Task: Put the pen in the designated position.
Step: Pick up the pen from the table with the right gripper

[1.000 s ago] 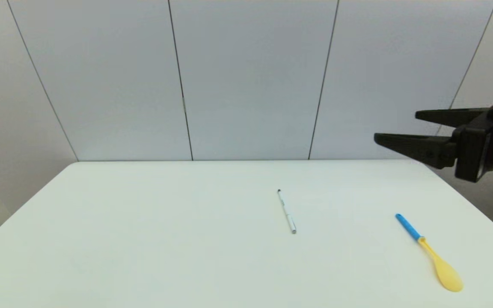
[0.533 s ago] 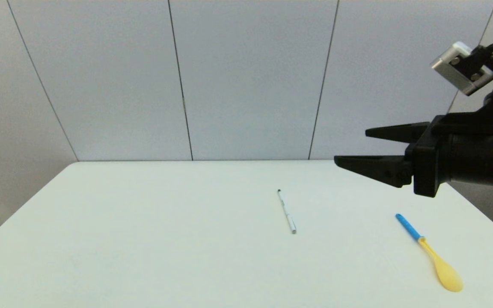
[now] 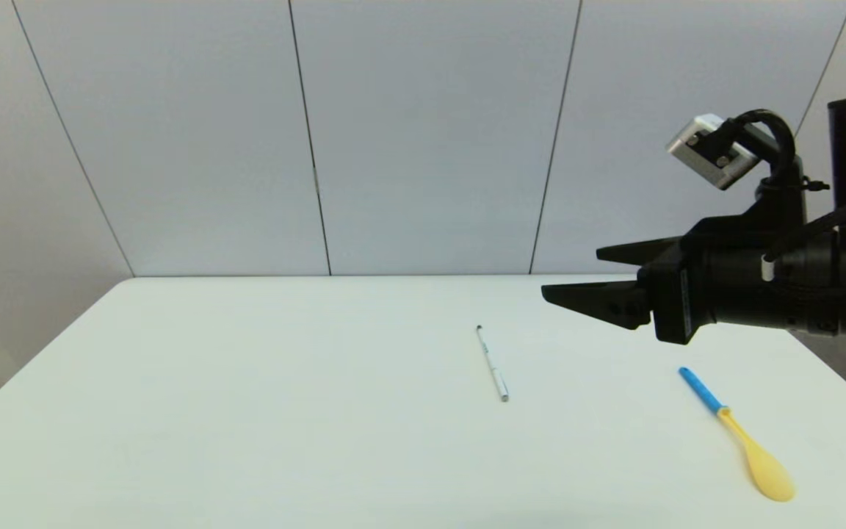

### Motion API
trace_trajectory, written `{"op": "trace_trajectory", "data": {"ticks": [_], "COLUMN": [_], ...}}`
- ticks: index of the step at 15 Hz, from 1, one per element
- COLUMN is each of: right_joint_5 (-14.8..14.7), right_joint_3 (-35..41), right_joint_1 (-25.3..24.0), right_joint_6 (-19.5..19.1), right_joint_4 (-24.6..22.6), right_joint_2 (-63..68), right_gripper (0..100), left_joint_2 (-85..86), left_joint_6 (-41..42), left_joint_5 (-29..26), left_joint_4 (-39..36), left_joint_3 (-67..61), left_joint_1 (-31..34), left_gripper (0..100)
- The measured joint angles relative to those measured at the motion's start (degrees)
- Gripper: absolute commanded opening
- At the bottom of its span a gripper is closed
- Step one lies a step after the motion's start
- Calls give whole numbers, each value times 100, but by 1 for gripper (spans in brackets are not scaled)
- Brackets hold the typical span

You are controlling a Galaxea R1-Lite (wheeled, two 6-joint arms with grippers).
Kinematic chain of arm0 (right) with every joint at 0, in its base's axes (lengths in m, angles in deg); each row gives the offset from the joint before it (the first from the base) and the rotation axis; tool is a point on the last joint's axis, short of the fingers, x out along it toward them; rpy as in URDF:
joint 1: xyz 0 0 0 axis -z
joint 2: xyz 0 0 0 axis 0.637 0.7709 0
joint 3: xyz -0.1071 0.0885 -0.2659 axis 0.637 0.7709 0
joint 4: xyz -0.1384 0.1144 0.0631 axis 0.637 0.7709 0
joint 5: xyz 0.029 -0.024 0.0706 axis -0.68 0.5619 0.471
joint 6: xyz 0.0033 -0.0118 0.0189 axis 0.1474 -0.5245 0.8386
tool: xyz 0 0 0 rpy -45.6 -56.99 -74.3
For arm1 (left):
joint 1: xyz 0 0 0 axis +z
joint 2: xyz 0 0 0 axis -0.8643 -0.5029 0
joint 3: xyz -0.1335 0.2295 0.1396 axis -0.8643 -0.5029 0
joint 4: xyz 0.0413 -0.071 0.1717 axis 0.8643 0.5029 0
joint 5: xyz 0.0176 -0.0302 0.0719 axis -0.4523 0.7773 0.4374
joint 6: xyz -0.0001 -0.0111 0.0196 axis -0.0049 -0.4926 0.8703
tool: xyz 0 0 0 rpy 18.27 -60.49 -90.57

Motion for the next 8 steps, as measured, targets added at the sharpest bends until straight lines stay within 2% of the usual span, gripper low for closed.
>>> {"op": "trace_trajectory", "data": {"ticks": [1, 3, 4, 8], "right_joint_5": [-44, -406, -706, -2353], "right_joint_3": [-29, -57, -63, -184], "right_joint_1": [-5, -33, -93, -486], "right_joint_6": [71, 211, 296, 822], "right_joint_4": [-2, -2, -5, -5], "right_joint_2": [67, 216, 297, 733], "right_gripper": [100, 100, 100, 100], "left_joint_2": [0, 0, 0, 0], "left_joint_6": [-1, -1, 0, 0], "left_joint_5": [2, 4, 4, 2], "left_joint_4": [0, 0, 0, 0], "left_joint_3": [0, 0, 0, 0], "left_joint_1": [0, 0, 0, 0], "left_gripper": [100, 100, 100, 100]}}
